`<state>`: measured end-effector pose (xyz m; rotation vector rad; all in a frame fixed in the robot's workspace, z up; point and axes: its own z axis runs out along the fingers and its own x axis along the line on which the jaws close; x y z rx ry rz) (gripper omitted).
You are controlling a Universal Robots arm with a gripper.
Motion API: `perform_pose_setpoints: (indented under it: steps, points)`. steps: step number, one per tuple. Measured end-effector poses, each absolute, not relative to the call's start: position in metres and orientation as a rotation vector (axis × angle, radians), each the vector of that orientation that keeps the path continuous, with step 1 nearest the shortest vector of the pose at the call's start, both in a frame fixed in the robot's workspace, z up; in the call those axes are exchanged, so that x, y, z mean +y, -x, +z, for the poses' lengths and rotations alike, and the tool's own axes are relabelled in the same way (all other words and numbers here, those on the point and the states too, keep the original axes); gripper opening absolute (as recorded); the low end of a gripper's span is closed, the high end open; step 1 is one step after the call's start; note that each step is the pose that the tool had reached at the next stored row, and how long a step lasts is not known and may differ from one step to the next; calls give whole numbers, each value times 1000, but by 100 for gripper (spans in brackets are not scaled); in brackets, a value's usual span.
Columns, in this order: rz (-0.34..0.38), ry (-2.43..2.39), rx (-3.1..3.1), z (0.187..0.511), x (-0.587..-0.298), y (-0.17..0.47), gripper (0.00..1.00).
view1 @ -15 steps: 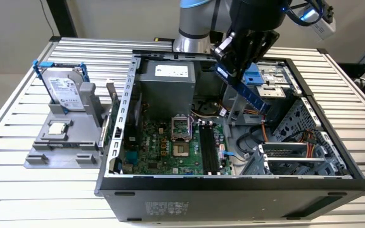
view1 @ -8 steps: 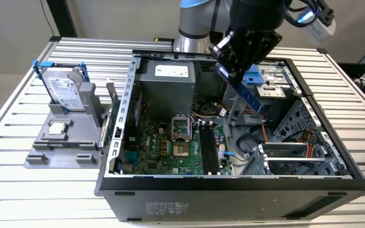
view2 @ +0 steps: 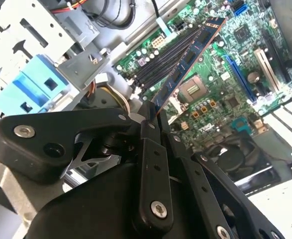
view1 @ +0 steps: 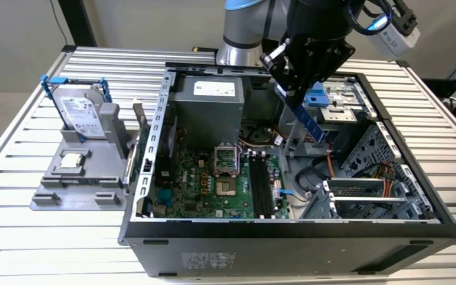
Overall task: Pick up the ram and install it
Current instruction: 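Insert the ram into the slot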
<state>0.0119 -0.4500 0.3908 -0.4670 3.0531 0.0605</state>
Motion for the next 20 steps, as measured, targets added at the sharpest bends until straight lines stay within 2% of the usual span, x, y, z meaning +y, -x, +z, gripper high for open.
perform_pose_setpoints:
  steps: [20]
  points:
    - [53, 328, 3070, 385, -450, -12, 0]
